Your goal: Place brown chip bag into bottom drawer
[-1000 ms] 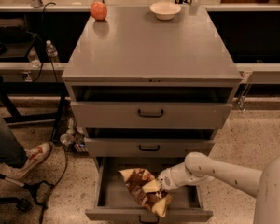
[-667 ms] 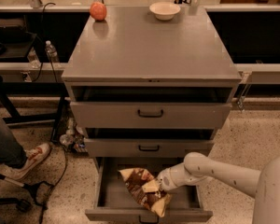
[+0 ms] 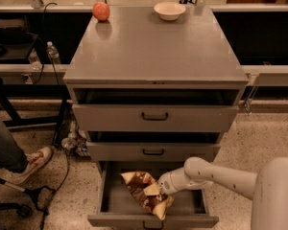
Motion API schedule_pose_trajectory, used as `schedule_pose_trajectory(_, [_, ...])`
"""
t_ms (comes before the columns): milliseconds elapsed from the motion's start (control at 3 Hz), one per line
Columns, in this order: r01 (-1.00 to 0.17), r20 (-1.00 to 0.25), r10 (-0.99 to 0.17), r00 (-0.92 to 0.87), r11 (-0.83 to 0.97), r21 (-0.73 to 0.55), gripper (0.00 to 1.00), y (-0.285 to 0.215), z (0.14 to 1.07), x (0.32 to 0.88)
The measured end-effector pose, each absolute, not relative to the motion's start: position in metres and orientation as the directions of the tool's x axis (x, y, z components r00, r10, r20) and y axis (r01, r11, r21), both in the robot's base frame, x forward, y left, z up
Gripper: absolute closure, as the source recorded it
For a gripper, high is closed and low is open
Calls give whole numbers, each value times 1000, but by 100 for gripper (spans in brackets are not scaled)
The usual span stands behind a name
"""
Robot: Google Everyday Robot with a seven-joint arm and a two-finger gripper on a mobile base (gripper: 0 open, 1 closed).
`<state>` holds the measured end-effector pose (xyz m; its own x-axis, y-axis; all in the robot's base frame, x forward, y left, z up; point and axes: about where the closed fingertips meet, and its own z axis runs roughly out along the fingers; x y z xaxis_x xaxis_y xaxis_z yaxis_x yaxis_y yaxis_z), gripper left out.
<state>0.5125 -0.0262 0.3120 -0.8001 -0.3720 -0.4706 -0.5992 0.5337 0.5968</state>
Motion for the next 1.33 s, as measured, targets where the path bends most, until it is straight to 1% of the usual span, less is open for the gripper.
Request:
schedule_pose_trajectory(667, [-560,-498,-316,-808,677,478,53,-50,299,539])
schedule_pose_trajectory(1000, [-533,-479,-310,-821,717,449,30,-48,276,558])
schedule_pose_trajectory(1333, [-505,-444,-301,-844,727,466,6,-40,246,572])
